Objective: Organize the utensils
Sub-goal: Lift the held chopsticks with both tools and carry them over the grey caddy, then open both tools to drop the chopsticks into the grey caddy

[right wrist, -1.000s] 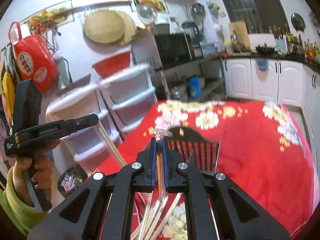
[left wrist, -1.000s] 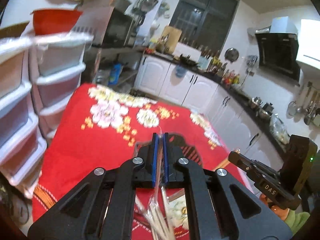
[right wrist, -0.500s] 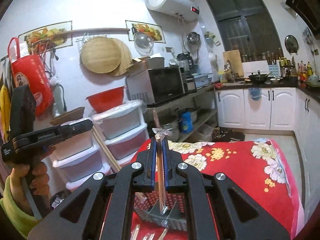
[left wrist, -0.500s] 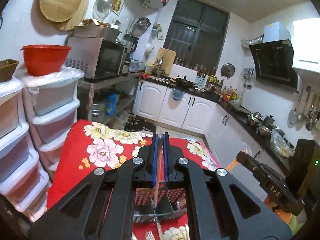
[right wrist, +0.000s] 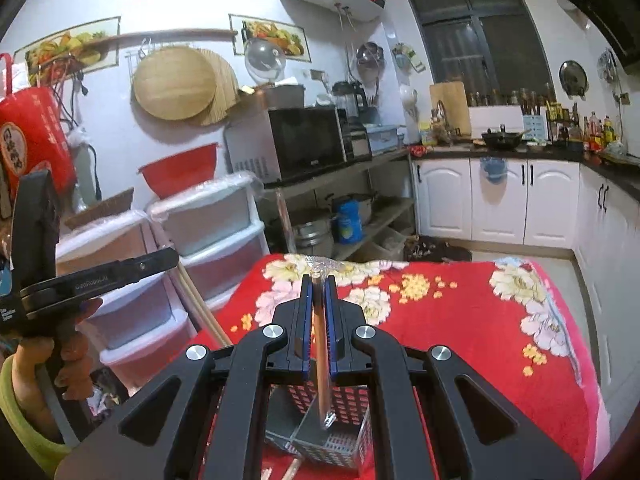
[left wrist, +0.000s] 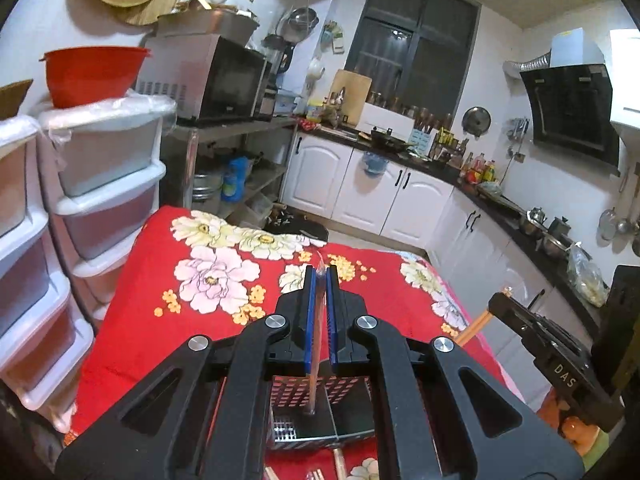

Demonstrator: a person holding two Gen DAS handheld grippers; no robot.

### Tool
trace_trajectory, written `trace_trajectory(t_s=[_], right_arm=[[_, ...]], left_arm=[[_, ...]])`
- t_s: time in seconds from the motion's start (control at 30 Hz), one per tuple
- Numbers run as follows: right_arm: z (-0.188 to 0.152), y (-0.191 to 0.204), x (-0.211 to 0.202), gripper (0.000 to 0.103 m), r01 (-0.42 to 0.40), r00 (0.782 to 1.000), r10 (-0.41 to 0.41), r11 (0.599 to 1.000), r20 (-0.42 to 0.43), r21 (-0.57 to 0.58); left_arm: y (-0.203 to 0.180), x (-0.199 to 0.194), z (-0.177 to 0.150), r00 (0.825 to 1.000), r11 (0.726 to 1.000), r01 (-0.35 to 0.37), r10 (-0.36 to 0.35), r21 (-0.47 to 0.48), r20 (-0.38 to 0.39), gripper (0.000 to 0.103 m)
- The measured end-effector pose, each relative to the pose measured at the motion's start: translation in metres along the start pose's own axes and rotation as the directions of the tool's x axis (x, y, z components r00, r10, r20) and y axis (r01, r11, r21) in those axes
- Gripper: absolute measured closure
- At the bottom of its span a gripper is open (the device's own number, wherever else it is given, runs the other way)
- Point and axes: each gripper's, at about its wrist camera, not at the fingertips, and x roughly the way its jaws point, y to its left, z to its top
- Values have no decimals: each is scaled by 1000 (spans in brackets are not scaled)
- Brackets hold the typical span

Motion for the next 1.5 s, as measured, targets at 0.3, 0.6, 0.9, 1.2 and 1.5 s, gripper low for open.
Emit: trace_trajectory(t_s=[0.3, 0.6, 0.9, 1.2, 1.5], right_arm=[[-31, -9, 27, 97, 14, 999, -13, 1000, -53, 26], [-49, -16, 34, 96, 39, 996, -35, 998, -85, 44], [-54, -24, 29, 89, 67, 993, -60, 996, -102, 66], [-58, -28, 14, 69, 87, 992, -79, 993, -102, 76], [-63, -28, -6, 51, 107, 991, -101, 992, -90, 71]], left_arm=[[8, 22, -25, 999, 1000, 1, -1, 4, -43, 102], [16, 30, -40, 997, 1000, -10, 10, 4, -80, 102], [25, 24, -46, 996, 999, -36, 36, -7, -82, 102], [32, 13, -53, 995, 998, -61, 59, -24, -83, 79], [36, -8, -63, 995, 996, -79, 76, -40, -68, 50]])
